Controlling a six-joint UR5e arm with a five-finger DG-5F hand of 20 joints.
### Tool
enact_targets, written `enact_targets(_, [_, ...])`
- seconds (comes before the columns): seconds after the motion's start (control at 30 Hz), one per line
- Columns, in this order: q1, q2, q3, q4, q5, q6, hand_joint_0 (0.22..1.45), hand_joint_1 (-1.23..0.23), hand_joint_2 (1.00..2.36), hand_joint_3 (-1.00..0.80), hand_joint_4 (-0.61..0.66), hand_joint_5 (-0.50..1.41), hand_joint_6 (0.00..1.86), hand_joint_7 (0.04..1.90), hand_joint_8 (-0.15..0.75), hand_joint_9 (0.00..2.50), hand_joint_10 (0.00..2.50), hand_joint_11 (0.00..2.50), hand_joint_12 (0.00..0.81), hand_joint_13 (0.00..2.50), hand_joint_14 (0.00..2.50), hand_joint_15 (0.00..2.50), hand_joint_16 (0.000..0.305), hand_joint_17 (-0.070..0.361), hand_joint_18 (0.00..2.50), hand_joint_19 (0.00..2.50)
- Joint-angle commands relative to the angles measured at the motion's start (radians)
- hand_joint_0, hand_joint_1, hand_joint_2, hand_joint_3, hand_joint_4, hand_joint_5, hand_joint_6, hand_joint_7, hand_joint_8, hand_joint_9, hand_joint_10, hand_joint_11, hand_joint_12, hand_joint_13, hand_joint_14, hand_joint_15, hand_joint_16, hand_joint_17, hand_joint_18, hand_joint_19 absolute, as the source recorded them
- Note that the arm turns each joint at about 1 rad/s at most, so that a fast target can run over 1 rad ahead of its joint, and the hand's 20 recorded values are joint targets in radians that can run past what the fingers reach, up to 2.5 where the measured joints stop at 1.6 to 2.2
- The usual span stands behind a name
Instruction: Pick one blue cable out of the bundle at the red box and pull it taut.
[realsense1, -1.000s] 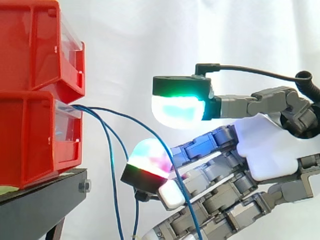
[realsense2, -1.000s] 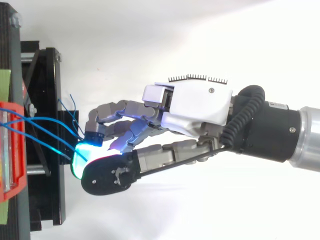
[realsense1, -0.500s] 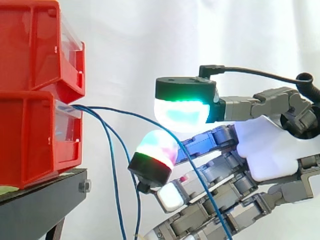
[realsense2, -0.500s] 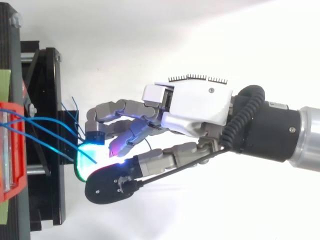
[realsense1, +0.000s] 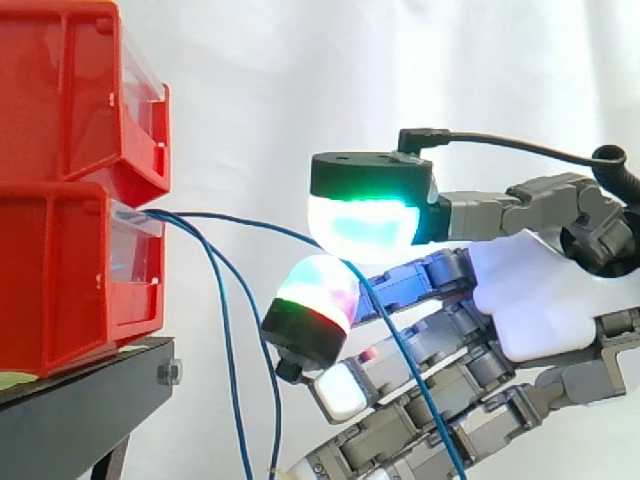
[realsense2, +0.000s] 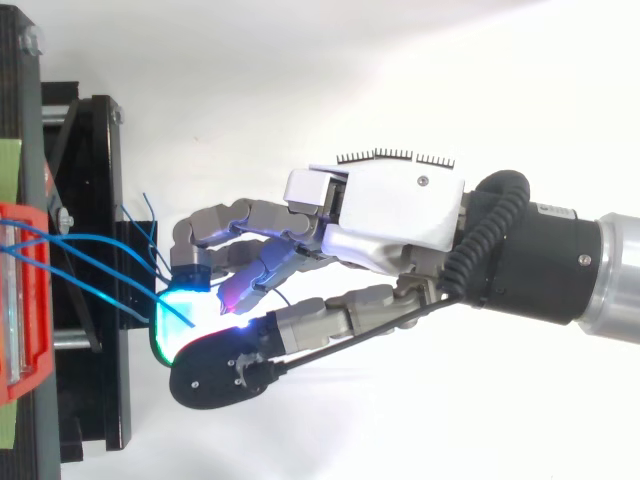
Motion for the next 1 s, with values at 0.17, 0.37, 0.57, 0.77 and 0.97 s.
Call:
enact_targets(0.17, [0.0,0.0,0.001,0.0,0.0,0.0,0.57,-0.78,1.02,-0.18,0.07,-0.12,0.78,1.29,0.277,0.77,0.02,0.65,0.385,0.3,0.0,0.1,0.054,0.123,0.4,0.3])
enact_targets(0.37, [0.0,0.0,0.001,-0.001,0.0,-0.002,0.58,-0.8,1.02,-0.16,0.11,-0.12,0.8,1.3,0.278,0.74,0.01,0.64,0.385,0.29,0.0,0.09,0.055,0.123,0.4,0.27])
enact_targets(0.57, [0.0,0.0,0.001,0.0,0.0,-0.011,0.6,-0.81,1.02,-0.17,0.16,-0.13,0.8,1.31,0.274,0.72,0.01,0.65,0.378,0.29,0.0,0.08,0.053,0.12,0.39,0.24])
enact_targets(0.77, [0.0,0.0,0.001,-0.001,0.0,-0.018,0.6,-0.82,1.02,-0.17,0.21,-0.12,0.8,1.31,0.285,0.72,0.01,0.66,0.38,0.28,0.0,0.06,0.054,0.121,0.39,0.2])
enact_targets(0.97, [0.0,0.0,0.001,-0.004,0.002,-0.029,0.58,-0.8,1.02,-0.22,0.23,-0.12,0.8,1.22,0.281,0.71,0.02,0.66,0.382,0.26,0.0,0.07,0.054,0.122,0.34,0.22])
